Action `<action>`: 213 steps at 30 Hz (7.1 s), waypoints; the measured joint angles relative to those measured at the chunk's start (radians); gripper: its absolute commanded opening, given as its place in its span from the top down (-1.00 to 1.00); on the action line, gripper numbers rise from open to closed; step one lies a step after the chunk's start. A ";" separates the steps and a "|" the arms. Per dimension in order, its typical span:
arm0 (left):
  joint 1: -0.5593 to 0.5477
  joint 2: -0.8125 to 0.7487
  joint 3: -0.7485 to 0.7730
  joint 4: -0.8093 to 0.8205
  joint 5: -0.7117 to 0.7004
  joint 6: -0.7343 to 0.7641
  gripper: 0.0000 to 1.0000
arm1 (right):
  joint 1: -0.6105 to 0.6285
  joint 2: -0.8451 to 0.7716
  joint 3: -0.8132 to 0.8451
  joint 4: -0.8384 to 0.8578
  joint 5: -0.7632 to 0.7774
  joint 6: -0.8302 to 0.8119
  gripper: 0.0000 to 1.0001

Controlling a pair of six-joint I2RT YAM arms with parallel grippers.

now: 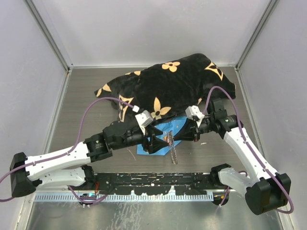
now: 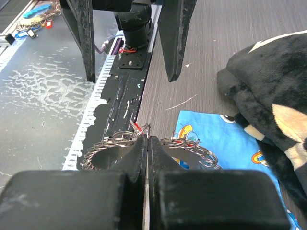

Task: Remove the keys from the keyring
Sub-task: Remove the key from the keyring.

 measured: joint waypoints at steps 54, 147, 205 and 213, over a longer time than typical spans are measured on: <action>0.171 0.181 -0.281 0.790 0.155 -0.628 0.19 | -0.188 -0.025 -0.029 0.085 -0.116 0.141 0.98; -0.018 0.214 -0.174 0.587 -0.101 0.106 0.41 | -0.205 0.001 -0.013 0.019 -0.116 0.090 0.99; -0.018 0.245 -0.114 0.447 -0.037 0.113 0.63 | -0.205 0.012 -0.013 0.011 -0.113 0.082 0.99; -0.018 0.179 -0.172 0.462 -0.033 0.112 0.54 | -0.203 0.012 -0.013 0.012 -0.113 0.082 0.99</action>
